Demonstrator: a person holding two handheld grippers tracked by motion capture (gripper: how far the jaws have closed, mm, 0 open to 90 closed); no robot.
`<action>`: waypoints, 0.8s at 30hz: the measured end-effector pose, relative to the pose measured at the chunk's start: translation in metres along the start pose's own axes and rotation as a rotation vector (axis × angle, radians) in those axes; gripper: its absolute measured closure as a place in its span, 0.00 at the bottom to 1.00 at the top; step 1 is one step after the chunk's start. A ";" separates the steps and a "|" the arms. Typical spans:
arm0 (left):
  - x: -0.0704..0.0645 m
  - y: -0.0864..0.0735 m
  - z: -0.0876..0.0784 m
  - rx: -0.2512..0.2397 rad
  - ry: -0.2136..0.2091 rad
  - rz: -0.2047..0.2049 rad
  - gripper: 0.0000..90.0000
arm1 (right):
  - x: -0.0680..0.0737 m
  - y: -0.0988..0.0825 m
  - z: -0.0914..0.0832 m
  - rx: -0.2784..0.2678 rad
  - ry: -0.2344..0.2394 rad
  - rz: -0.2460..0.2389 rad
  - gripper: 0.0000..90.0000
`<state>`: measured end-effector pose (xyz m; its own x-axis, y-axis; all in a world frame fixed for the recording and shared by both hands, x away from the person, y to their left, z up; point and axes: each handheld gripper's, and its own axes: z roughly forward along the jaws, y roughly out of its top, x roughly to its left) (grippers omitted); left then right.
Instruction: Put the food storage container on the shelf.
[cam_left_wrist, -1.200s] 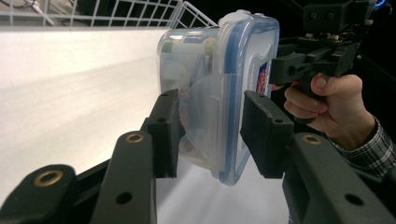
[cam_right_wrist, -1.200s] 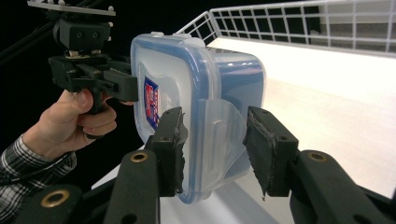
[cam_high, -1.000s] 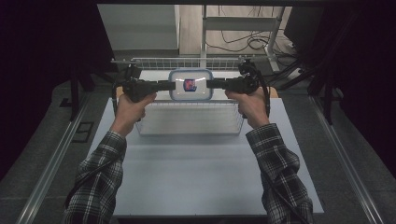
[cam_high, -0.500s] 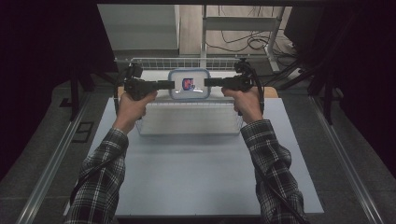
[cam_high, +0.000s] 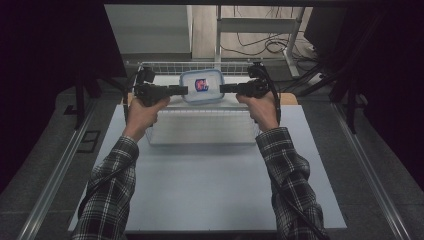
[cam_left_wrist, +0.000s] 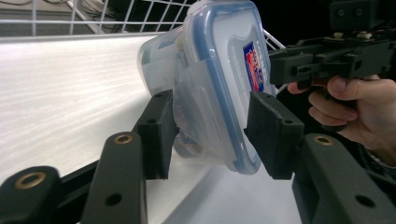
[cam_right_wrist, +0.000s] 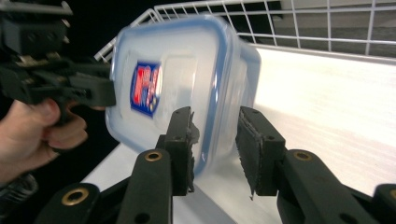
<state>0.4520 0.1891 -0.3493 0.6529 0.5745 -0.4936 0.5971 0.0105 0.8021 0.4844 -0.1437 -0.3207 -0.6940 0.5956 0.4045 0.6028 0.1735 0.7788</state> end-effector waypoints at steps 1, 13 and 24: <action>0.000 0.000 0.000 0.000 0.000 0.000 0.57 | 0.000 0.000 0.000 -0.003 -0.004 -0.003 0.73; -0.002 0.008 0.000 -0.021 0.136 0.016 0.55 | 0.008 0.002 0.006 0.011 -0.053 -0.060 0.78; -0.008 0.012 0.000 -0.030 0.202 0.050 0.70 | 0.011 0.016 0.016 -0.059 -0.136 -0.117 0.78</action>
<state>0.4539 0.1850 -0.3354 0.5726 0.7273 -0.3783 0.5503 0.0010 0.8349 0.4924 -0.1221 -0.3116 -0.6959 0.6753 0.2441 0.4940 0.2035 0.8453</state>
